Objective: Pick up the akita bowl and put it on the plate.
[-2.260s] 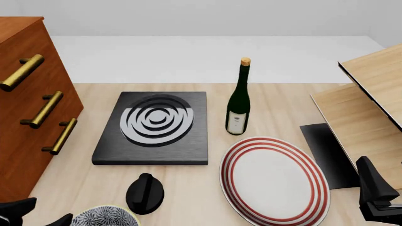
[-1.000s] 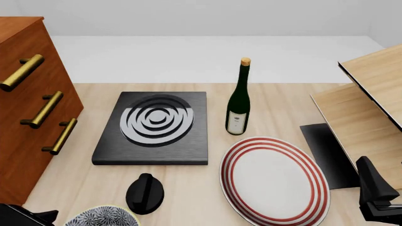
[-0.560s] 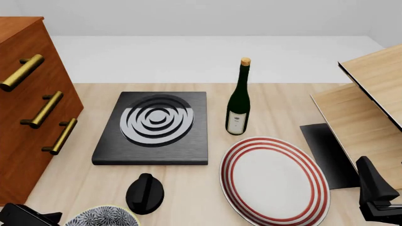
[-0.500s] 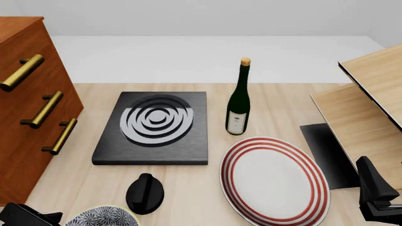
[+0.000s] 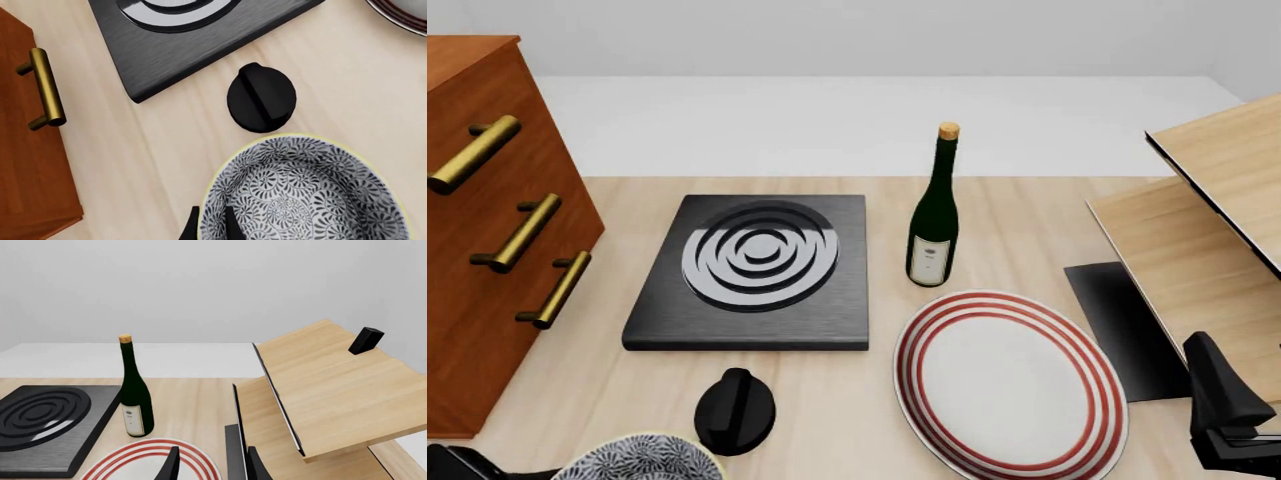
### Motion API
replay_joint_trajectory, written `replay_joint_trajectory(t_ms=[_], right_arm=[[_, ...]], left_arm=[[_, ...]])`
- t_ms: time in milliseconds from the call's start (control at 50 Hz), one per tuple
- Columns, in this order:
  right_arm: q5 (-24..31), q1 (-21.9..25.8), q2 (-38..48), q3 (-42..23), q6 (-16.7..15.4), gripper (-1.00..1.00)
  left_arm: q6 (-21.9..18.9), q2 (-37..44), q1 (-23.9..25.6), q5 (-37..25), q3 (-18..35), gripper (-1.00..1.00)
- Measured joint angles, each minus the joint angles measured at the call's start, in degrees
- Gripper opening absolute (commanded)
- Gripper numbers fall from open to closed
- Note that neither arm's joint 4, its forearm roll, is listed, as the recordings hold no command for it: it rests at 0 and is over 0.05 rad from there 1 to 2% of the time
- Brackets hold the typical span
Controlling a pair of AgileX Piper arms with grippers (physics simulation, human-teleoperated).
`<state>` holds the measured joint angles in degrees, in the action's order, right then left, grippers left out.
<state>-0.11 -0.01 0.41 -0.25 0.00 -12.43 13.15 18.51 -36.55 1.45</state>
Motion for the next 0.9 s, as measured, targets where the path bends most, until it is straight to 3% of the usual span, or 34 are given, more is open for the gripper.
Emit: replay_joint_trajectory(t_ms=[300, 640, 900], right_arm=[[0.0, 0.0, 0.0, 0.0, 0.0, 1.00], [-0.1, 0.3, 0.1, 0.0, 0.0, 1.00], [-0.1, 0.4, 0.1, 0.0, 0.0, 1.00]], left_arm=[[-1.0, -10.1, 0.1, -10.9, 4.6, -1.00], [2.5, -12.5, -0.6, -18.8, 19.8, -1.00], [6.9, -13.0, -3.0, -19.4, 28.9, -1.00]])
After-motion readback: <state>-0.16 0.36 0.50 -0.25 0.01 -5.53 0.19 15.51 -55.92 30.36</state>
